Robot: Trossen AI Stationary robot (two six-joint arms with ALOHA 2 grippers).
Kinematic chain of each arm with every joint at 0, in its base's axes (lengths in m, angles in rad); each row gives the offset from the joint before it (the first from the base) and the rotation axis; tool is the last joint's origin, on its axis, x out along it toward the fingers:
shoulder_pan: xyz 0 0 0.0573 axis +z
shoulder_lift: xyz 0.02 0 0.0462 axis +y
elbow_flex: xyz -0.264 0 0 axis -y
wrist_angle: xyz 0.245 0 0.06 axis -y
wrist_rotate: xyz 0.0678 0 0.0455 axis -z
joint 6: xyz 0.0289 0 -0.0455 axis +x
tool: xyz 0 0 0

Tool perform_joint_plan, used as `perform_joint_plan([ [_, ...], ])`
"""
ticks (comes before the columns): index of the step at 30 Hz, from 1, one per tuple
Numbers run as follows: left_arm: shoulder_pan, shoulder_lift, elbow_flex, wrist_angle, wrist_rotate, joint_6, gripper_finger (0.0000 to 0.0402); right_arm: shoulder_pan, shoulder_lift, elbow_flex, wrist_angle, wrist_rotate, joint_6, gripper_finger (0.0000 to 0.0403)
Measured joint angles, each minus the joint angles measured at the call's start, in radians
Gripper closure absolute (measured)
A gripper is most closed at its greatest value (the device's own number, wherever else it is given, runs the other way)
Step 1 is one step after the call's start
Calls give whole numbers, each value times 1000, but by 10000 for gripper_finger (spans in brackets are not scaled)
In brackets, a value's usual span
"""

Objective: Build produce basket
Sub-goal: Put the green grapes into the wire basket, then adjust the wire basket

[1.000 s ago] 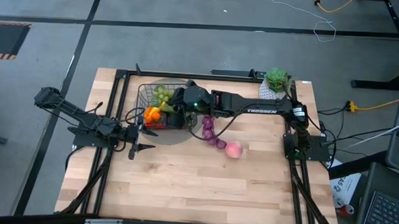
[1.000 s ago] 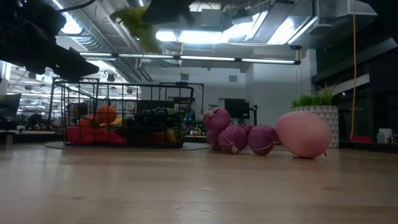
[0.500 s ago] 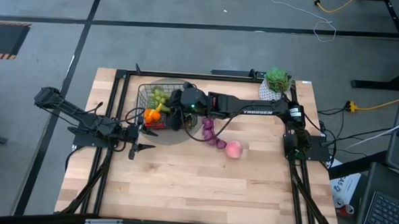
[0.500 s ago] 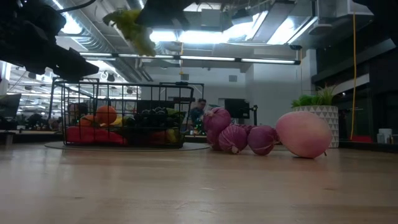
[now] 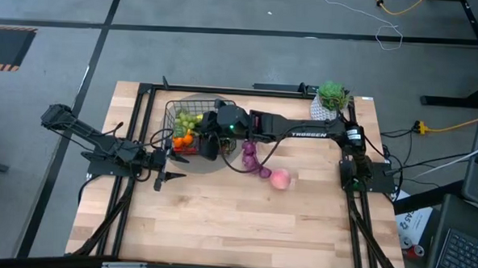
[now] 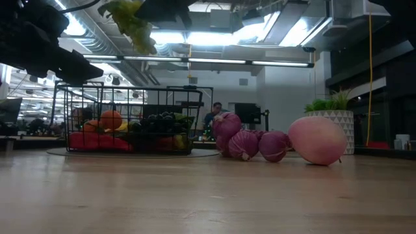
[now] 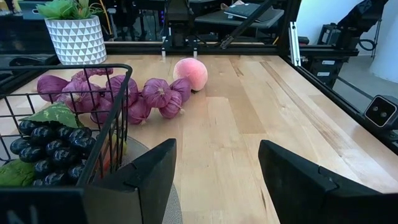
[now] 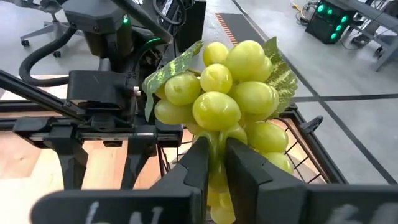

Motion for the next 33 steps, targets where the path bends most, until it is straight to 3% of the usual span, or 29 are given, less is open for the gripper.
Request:
perform_joint_plan([
  [9,0,0,0,0,0,0,177,-6,0,0,-3,3,-54,355],
  [16,0,0,0,1,0,0,177,-8,0,0,-2,11,-26,285],
  [23,0,0,0,1,0,0,177,-8,0,0,-56,135,111,207],
  [33,0,0,0,1,0,0,177,-8,0,0,-305,167,205,183],
])
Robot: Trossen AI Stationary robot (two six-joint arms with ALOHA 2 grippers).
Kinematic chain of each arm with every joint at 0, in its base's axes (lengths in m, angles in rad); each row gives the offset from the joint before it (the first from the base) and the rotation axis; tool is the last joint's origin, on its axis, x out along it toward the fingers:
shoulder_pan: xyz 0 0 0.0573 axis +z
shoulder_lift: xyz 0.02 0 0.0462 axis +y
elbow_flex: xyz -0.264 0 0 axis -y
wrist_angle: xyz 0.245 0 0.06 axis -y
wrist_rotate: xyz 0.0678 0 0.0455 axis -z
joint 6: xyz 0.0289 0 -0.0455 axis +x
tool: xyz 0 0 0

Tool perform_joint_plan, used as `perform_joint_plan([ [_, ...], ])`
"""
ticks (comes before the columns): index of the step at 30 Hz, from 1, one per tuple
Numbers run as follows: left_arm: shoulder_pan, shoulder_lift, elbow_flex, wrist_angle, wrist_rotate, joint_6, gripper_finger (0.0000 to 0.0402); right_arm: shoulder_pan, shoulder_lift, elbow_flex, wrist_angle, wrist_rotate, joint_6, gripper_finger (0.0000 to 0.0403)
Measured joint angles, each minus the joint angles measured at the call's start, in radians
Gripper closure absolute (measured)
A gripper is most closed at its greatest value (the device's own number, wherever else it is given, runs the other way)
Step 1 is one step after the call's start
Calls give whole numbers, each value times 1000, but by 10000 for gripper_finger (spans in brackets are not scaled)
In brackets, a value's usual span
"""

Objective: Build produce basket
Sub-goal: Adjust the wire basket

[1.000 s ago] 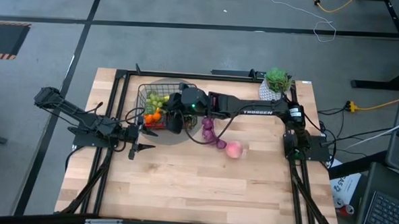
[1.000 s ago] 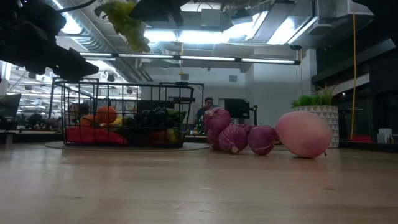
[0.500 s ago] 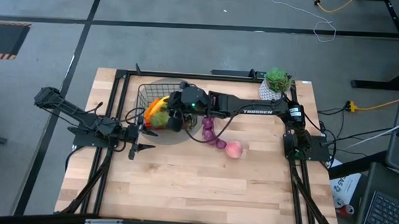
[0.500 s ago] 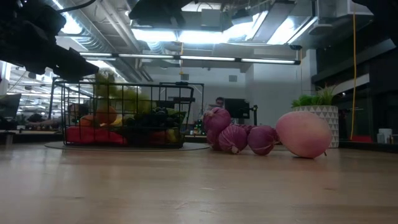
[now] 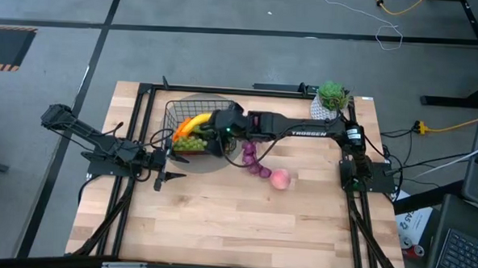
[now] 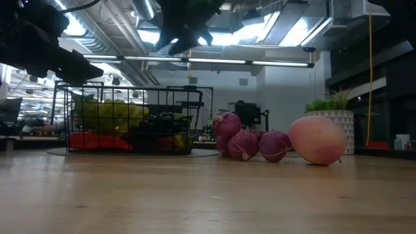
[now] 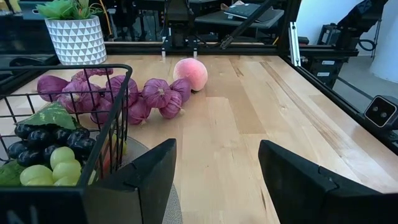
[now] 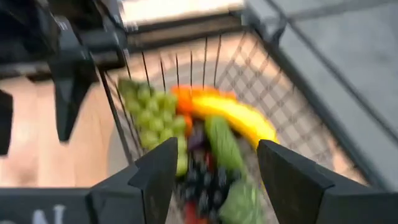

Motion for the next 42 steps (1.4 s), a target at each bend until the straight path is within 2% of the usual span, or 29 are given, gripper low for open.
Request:
perform_joint_plan([
  [4,0,0,0,0,0,0,177,15,-7,0,-60,-20,57,183],
  [10,0,0,0,0,0,0,177,76,-52,0,-156,68,33,183],
  [16,0,0,0,-1,0,0,177,133,-111,1,-466,248,158,183],
  [21,0,0,0,-1,0,0,177,188,-124,1,-814,392,378,183],
  [24,0,0,0,-1,0,0,177,220,-124,-2,-994,423,545,183],
  [28,0,0,0,-3,0,0,177,268,-149,-37,-932,383,555,183],
  [31,0,0,0,-6,0,0,177,290,-150,-51,-928,422,575,183],
  [33,0,0,0,-9,0,0,177,290,-147,-60,-861,445,568,183],
  [39,0,0,0,-12,0,0,177,252,-145,-154,-448,358,274,183],
  [42,0,0,0,-12,0,0,177,212,-144,-227,-222,275,118,183],
])
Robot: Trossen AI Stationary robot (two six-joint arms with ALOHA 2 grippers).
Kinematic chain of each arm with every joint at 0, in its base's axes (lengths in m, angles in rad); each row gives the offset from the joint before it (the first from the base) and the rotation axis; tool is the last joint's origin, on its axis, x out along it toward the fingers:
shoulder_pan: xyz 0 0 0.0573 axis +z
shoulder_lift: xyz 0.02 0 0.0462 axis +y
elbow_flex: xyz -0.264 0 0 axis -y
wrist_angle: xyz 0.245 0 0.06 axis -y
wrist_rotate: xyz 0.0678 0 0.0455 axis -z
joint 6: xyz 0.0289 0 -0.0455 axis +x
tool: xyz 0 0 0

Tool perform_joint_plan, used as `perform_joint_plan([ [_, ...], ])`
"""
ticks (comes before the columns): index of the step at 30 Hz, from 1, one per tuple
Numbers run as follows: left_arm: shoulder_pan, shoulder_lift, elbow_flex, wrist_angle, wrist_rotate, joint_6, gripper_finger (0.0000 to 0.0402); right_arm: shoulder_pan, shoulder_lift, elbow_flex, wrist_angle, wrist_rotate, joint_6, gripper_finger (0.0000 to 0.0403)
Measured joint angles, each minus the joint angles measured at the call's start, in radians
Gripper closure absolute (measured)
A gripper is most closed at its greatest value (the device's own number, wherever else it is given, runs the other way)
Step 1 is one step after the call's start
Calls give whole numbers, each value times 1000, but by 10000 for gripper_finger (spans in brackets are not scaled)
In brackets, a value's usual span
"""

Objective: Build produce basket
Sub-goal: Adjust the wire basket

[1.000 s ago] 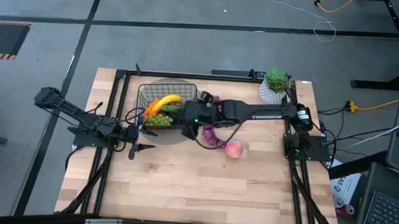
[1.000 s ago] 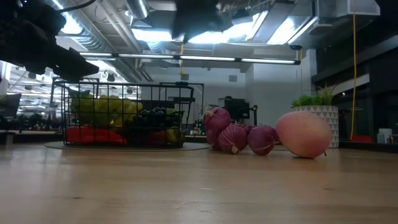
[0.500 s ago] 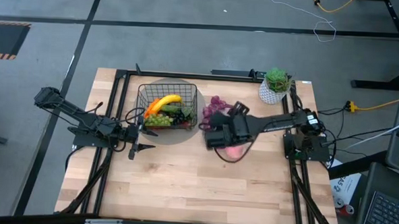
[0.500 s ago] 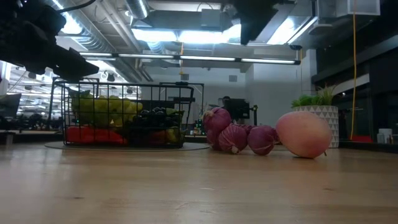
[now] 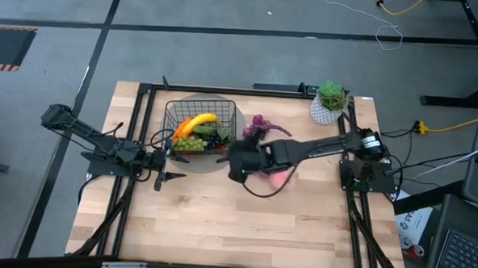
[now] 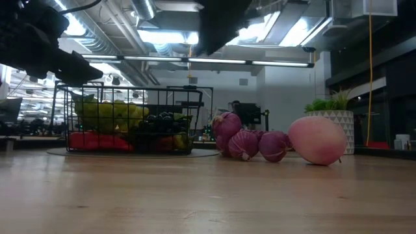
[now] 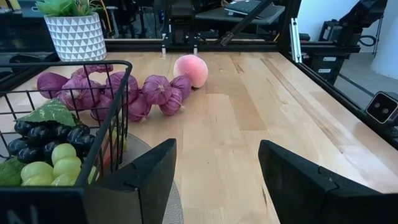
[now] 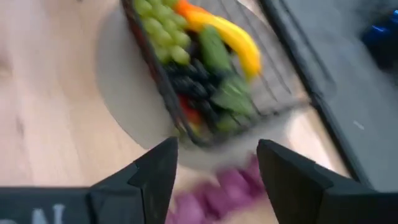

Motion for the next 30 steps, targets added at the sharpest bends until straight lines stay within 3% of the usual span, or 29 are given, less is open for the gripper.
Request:
perform_joint_plan([
  [3,0,0,0,0,0,0,177,-41,0,-91,195,-67,-71,183],
  [7,0,0,0,0,0,0,177,-83,1,-179,309,-14,-94,183],
  [15,0,0,0,0,0,0,177,-113,1,-249,340,-51,-91,183],
  [30,0,0,0,0,0,0,177,-76,1,-247,349,-77,-87,183],
])
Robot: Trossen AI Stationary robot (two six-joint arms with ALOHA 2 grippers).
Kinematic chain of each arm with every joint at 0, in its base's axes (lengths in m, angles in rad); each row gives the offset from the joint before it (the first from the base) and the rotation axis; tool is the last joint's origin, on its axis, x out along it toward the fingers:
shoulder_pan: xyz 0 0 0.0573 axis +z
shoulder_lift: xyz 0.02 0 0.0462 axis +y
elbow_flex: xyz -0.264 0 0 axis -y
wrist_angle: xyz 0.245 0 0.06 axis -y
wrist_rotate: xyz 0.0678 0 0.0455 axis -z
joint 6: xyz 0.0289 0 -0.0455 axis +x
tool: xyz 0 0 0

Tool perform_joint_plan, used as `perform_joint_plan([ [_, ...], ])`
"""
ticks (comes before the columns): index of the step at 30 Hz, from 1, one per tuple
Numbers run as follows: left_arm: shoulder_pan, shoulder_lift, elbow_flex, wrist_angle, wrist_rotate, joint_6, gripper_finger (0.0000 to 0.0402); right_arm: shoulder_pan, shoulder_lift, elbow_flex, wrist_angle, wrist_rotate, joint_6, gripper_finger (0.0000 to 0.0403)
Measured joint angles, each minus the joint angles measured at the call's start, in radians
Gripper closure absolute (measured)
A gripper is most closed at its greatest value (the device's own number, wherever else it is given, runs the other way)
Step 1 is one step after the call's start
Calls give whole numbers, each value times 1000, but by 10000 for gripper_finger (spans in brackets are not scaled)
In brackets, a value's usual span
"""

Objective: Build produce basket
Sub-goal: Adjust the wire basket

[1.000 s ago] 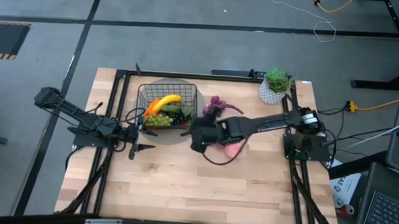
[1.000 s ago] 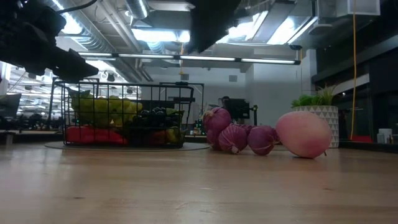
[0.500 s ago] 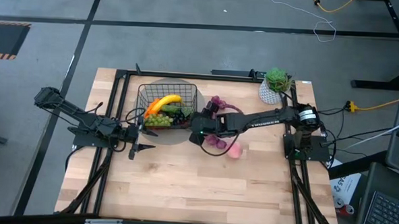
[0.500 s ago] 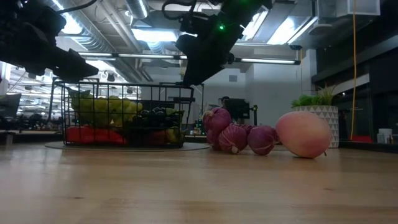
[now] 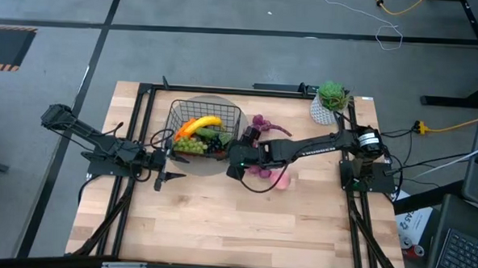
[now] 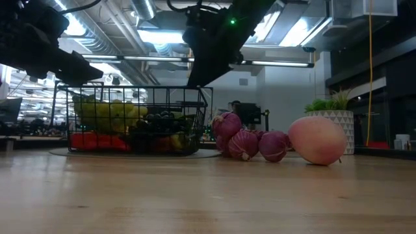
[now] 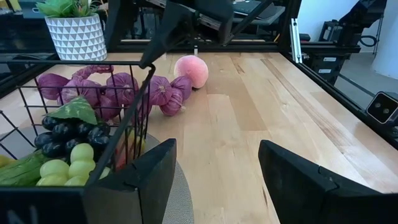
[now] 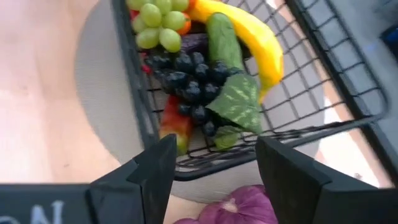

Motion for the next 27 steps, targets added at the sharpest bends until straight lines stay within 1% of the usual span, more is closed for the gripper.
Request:
perform_joint_plan([
  [3,0,0,0,0,0,0,177,-1,0,0,-3,34,0,183],
  [6,0,0,0,0,0,0,177,-4,0,0,6,35,2,183],
  [9,0,0,0,0,0,0,177,2,0,0,67,24,-9,183],
  [11,0,0,0,0,0,0,177,13,-1,0,108,-37,-49,183],
  [13,0,0,0,0,0,0,177,27,-2,1,122,-137,-90,183],
  [15,0,0,0,0,0,0,177,40,-2,1,112,-259,-145,183],
  [16,0,0,0,0,0,0,177,47,-2,1,102,-290,-161,183],
  [18,0,0,0,0,0,0,177,61,0,1,90,-294,-163,183],
  [22,0,0,0,0,0,0,177,64,1,1,52,-216,-155,183],
  [24,0,0,0,0,0,0,177,55,1,1,32,-209,-142,183],
  [25,0,0,0,0,0,0,177,50,2,1,27,-221,-135,183],
  [27,0,0,0,0,0,0,177,41,2,1,27,-281,-134,183],
])
